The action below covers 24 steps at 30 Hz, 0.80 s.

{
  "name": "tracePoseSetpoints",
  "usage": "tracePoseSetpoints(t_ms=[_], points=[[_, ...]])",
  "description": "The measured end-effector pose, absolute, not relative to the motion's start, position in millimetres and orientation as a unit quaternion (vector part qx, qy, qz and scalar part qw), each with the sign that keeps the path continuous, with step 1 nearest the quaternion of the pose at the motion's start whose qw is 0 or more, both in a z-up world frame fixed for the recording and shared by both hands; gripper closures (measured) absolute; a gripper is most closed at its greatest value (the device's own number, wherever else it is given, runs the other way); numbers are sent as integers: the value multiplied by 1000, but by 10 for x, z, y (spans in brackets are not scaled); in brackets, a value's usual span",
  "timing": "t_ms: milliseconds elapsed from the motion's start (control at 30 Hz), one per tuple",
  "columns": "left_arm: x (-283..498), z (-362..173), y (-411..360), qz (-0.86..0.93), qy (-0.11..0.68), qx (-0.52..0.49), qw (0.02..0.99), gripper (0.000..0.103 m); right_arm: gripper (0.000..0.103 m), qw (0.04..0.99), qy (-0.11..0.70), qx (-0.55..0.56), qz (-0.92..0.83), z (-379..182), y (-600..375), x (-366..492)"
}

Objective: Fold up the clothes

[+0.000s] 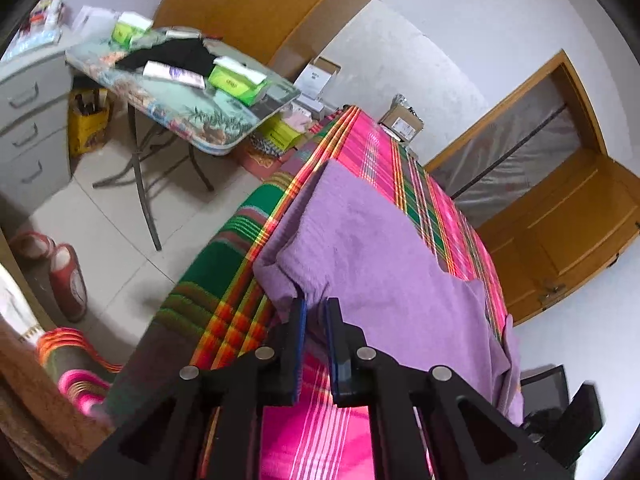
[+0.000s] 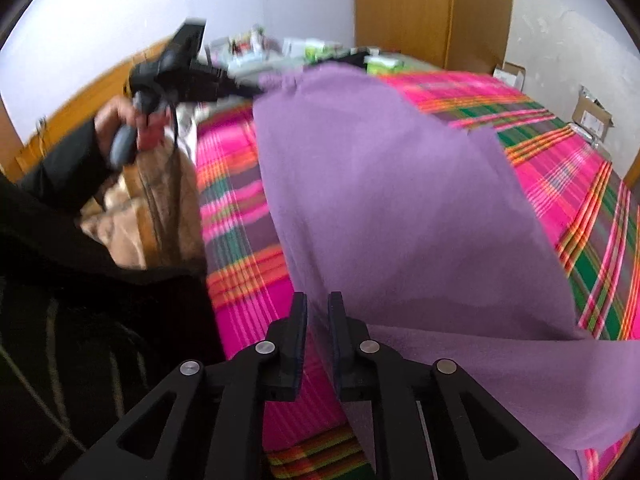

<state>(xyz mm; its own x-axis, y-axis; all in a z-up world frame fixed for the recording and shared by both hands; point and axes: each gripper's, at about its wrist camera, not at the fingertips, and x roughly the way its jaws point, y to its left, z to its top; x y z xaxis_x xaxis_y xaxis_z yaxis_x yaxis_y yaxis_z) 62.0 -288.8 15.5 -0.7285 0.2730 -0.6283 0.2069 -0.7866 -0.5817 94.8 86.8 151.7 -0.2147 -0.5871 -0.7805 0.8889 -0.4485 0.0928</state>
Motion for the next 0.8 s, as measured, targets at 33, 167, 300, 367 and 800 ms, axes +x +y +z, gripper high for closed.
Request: tracePoseSetpoints(t_ms=[33, 167, 300, 367, 800], points=[[634, 199, -2864, 873, -323, -364, 21, 94, 91, 489, 179, 388, -760, 1557, 875, 921], [623, 364, -2652, 884, -306, -350, 49, 94, 90, 477, 166, 401, -764, 1474, 806, 825], [491, 337, -2354, 881, -281, -371, 83, 94, 90, 457, 189, 437, -751, 1234, 746, 795], [406, 298, -2246, 878, -274, -382, 92, 94, 90, 461, 173, 434, -754, 1299, 793, 770], [-170, 227, -1971, 885, -225, -399, 81, 94, 76, 381, 12, 413, -827, 1775, 860, -575]])
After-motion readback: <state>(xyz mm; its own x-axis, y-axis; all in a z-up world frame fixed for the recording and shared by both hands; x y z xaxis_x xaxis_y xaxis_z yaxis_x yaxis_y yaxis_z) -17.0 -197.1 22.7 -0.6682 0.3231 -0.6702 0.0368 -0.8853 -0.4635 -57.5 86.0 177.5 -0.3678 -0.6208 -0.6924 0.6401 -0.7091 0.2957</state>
